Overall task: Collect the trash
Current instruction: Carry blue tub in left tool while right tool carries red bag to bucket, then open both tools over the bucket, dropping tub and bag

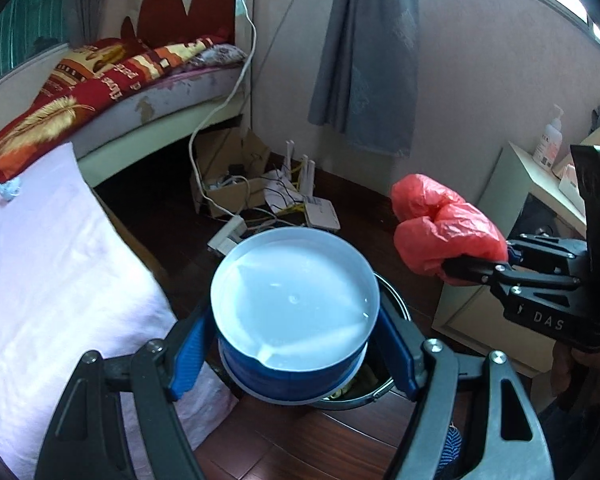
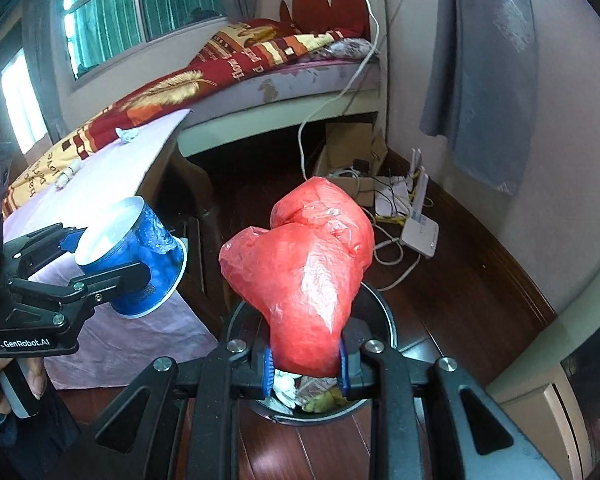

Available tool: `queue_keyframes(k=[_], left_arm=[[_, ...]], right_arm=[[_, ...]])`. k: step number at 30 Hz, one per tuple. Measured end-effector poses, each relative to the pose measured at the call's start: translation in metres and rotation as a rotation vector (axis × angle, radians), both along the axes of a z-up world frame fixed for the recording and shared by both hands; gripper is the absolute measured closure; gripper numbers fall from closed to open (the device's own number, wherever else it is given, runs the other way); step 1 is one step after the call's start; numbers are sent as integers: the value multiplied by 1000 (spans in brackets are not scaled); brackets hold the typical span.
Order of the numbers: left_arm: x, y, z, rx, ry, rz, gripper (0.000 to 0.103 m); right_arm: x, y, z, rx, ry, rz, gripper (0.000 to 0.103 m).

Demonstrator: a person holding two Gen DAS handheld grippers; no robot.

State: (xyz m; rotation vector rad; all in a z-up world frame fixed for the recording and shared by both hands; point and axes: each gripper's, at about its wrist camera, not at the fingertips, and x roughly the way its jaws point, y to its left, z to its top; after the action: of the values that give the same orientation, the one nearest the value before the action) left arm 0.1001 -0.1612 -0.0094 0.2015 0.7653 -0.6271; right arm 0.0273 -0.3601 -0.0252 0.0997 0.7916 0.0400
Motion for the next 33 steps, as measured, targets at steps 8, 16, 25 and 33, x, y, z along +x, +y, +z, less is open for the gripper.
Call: queue_keyframes(k=[8,16,25,33], left_arm=[[2,-15,-29,10,75,-20,27],[9,-26,-55,41,122,-39,27],[27,-37,-85,87,188,-62,27],[36,-39,-107,76,241,-64,25]], right_arm=[[-4,-19,-30,-11,70,-31,78],[3,-21,-58,-19,133,-23,78],[27,-7,-101,-59,223,47,78],[43,4,-120,-80,269,107,78]])
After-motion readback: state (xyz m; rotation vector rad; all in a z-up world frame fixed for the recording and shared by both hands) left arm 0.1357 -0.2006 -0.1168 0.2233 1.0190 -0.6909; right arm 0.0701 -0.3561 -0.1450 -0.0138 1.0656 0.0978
